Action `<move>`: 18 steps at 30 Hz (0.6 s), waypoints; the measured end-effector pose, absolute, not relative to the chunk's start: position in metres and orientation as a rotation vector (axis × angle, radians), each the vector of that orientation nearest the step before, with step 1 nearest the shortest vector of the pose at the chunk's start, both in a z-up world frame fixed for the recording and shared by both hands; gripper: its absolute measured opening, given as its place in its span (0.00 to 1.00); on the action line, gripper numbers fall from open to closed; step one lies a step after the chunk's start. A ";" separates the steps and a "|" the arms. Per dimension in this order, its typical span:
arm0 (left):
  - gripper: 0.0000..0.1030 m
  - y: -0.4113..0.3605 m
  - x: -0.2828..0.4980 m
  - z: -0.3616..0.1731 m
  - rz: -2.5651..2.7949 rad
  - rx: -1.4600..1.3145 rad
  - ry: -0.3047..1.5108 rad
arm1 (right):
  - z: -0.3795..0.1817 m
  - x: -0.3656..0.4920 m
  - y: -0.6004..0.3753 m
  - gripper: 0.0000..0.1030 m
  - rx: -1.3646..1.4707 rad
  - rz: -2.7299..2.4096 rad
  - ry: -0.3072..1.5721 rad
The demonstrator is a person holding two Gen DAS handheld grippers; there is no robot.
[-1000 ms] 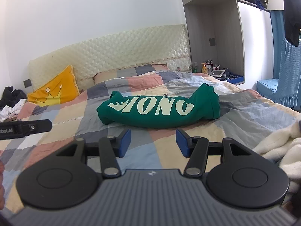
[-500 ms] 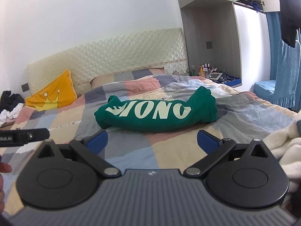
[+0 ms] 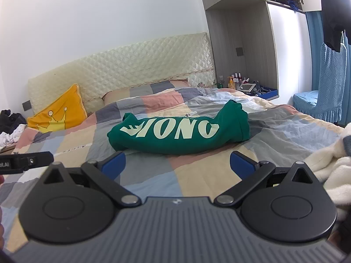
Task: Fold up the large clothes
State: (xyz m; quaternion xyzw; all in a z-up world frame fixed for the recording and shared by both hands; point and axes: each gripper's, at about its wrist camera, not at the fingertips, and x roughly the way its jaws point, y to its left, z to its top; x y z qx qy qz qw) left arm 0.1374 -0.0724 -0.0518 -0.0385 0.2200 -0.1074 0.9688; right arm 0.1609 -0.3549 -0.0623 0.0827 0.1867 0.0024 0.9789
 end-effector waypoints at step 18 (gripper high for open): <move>0.99 -0.071 0.137 -0.052 -0.218 -0.076 0.450 | -0.063 0.163 -0.356 1.00 0.167 0.004 0.379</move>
